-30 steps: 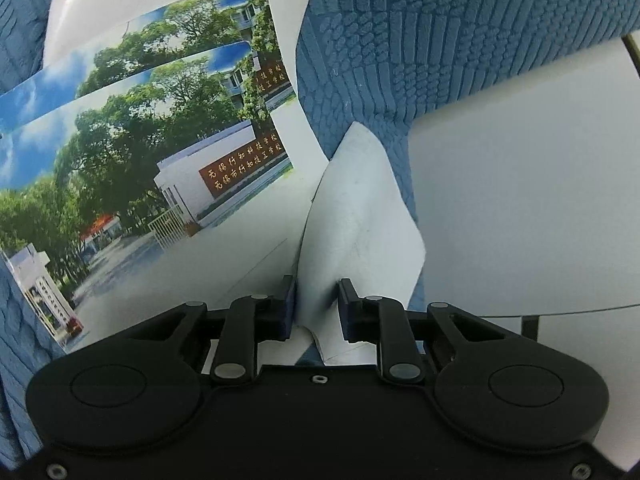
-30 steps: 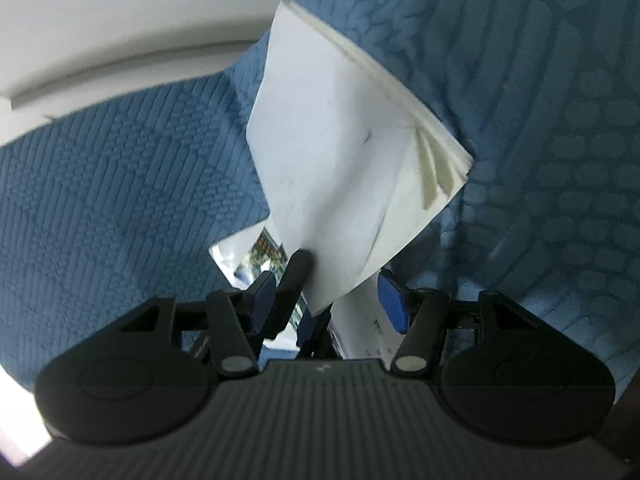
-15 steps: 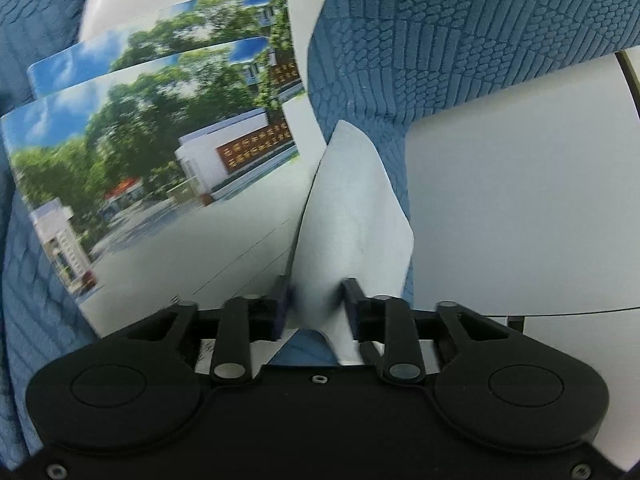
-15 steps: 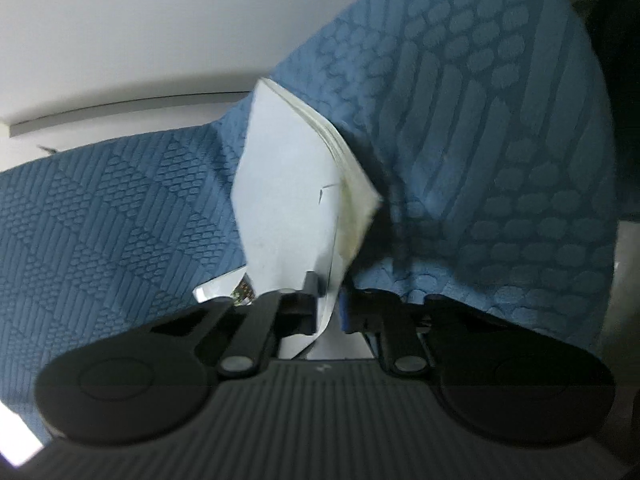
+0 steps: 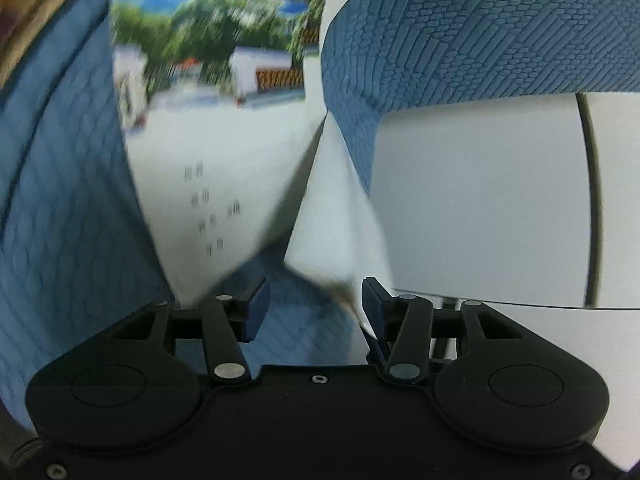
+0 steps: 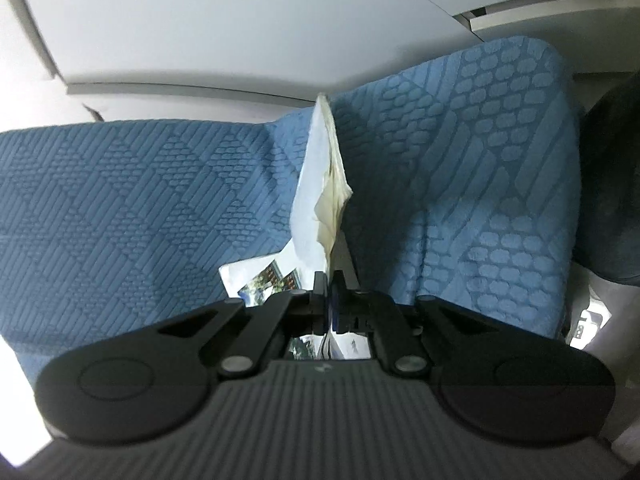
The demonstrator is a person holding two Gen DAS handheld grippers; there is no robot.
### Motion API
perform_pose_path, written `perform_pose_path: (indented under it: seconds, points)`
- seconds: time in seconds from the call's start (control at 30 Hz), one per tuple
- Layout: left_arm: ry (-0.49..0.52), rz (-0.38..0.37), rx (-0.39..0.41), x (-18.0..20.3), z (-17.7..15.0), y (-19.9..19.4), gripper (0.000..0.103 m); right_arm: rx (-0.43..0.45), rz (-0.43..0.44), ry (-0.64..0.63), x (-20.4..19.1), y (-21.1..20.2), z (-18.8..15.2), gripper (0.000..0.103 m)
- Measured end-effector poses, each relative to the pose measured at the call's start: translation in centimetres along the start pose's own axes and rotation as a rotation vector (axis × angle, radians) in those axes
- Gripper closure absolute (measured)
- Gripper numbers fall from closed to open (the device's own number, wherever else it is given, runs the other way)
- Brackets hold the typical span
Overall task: Organize objects
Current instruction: 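Lift the white card with both grippers and carry it toward the book stack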
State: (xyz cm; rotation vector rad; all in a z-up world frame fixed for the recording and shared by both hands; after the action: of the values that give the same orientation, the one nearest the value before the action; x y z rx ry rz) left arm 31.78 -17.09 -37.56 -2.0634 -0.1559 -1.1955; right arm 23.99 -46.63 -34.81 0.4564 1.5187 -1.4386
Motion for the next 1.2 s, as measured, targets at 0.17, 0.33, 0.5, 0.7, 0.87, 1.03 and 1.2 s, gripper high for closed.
perform_pose_path:
  seconds: [0.17,0.33,0.5,0.7,0.87,1.03,1.2]
  points:
    - [-0.073,-0.068,-0.001,-1.6,-1.5,0.3,0.055,-0.015,-0.007,-0.036,-0.4,-1.1,-0.7,0.098]
    - [-0.12,-0.103,0.002,-2.5,-2.5,0.6,0.057,-0.022,-0.005,-0.056,-0.1,-3.4,-1.9,0.098]
    - [-0.102,-0.076,0.018,-3.0,-3.7,0.2,0.078,-0.019,-0.011,-0.057,0.7,-5.7,-2.5,0.098]
    - [-0.022,-0.042,0.056,-2.6,-5.7,-1.0,0.094,-0.04,-0.084,-0.237,0.8,-6.7,-2.7,0.098]
    - [0.101,0.03,0.103,-0.8,-7.9,-2.4,0.095,-0.046,-0.106,-0.346,0.6,-7.5,-3.3,0.098]
    - [0.15,0.047,0.12,0.1,-9.2,-4.4,0.094,-0.047,-0.073,-0.394,-0.6,-8.7,-3.5,0.098]
    - [0.177,0.032,0.134,1.0,-10.2,-7.1,0.093,-0.057,-0.033,-0.425,-2.4,-10.0,-3.9,0.098]
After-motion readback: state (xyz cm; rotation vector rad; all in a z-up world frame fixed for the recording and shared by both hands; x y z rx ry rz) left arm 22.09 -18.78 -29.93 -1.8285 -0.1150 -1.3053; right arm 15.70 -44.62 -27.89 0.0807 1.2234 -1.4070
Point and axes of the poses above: each gripper's, at about its wrist camera, not at the fingertips, and y roughly the way its jaws point, x to its right, z to its top, the point moved 2 cm from there along y, roughly the way its jaws point, and after that the axes turned 13 degrees about -y, right-handed, at the moved point
